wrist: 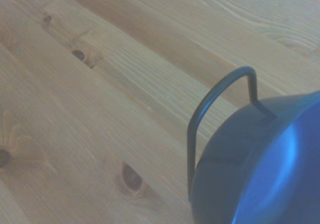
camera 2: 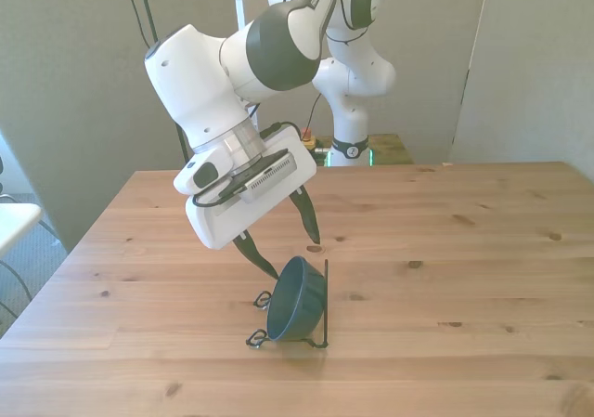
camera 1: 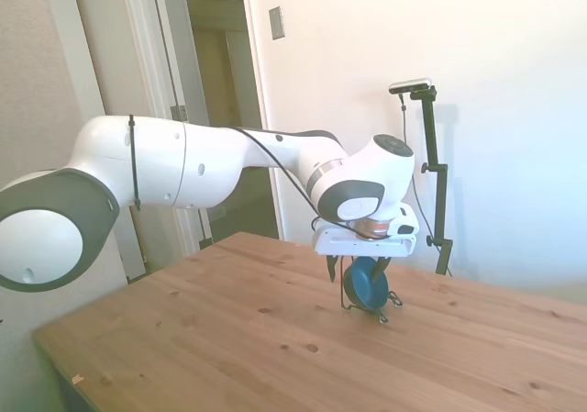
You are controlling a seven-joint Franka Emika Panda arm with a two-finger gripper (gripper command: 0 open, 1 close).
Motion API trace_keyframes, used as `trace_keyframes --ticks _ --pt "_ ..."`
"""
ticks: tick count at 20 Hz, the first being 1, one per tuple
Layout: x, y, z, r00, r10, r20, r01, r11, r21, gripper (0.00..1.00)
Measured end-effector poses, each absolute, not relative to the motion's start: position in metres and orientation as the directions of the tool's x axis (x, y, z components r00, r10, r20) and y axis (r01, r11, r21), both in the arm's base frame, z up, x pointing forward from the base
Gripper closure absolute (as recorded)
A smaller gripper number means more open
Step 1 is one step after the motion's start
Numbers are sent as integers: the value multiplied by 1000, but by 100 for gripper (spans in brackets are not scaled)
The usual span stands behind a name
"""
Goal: Unload the bowl
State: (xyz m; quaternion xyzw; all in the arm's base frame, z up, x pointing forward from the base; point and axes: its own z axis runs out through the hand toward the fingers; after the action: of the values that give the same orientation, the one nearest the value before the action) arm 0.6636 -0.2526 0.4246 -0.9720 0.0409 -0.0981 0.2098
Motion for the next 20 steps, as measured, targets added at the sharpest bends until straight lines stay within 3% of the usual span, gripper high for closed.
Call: trace_keyframes --ticks 7,8,13,20 --pt "677 -246 412 984 -18 179 65 -892 -447 0" --pt "678 -244 413 983 -4 185 81 -890 -449 100" --pt "679 -243 415 977 22 213 119 -882 -456 100" --pt "673 -245 403 968 -66 244 66 -866 -496 100"
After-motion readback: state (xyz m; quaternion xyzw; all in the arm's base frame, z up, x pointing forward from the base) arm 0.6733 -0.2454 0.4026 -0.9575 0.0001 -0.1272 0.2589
